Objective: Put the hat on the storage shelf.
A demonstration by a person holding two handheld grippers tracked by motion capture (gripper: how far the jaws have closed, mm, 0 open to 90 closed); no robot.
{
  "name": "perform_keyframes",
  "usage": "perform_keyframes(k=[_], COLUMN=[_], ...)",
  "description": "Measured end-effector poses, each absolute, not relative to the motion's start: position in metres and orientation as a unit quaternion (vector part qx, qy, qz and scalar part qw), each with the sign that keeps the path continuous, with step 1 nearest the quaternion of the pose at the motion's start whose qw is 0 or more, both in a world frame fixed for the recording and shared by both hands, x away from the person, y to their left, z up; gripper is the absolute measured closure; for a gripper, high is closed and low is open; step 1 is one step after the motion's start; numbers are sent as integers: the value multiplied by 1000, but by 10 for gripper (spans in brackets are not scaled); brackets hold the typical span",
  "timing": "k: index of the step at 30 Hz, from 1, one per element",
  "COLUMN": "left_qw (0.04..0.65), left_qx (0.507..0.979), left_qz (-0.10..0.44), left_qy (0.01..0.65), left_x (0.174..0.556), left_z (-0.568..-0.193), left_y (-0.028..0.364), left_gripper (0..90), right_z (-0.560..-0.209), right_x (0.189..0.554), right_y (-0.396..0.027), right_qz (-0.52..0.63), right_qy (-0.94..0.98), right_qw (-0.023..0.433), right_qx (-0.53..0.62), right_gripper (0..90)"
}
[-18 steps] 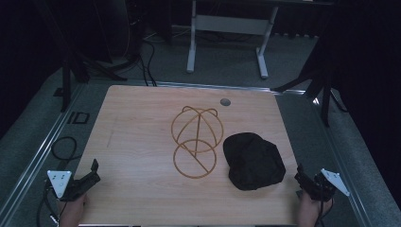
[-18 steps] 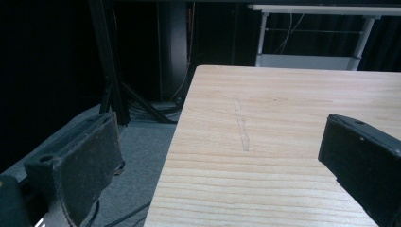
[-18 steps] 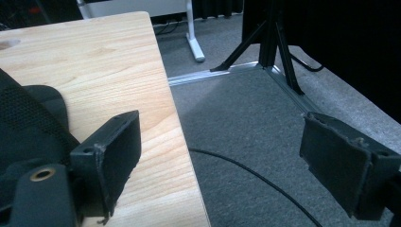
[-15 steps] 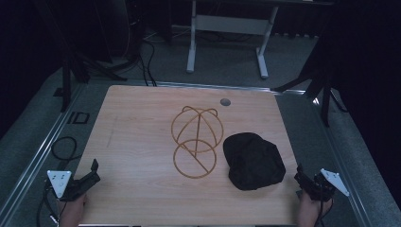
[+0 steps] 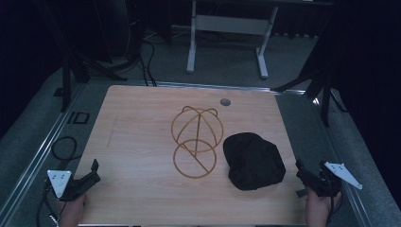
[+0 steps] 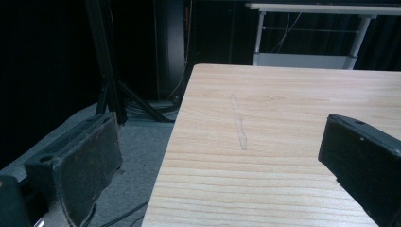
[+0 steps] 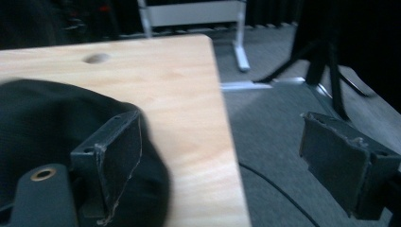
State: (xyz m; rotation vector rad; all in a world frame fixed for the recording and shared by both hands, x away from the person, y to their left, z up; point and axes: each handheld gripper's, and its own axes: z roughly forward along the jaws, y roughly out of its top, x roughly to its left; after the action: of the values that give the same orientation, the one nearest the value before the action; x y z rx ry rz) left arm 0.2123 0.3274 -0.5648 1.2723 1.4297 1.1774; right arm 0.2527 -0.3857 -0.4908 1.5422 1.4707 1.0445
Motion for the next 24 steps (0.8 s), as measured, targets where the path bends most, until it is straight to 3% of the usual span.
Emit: perform_keyframes(k=[7, 14, 24], left_qw=[433, 435, 435], left_qx=[511, 512, 512], left_qz=[472, 471, 471], left_qy=[573, 572, 572], left_x=[212, 212, 212], left_z=[-565, -565, -565], left_y=[327, 328, 328], left_gripper=[6, 6, 6], right_z=[-458, -431, -430], right_x=[244, 237, 238], right_y=[-362, -335, -306], right_qz=[435, 474, 498], right_qy=[603, 638, 683], right_qw=[373, 336, 304], right_qx=[555, 506, 439], right_gripper=[133, 133, 123])
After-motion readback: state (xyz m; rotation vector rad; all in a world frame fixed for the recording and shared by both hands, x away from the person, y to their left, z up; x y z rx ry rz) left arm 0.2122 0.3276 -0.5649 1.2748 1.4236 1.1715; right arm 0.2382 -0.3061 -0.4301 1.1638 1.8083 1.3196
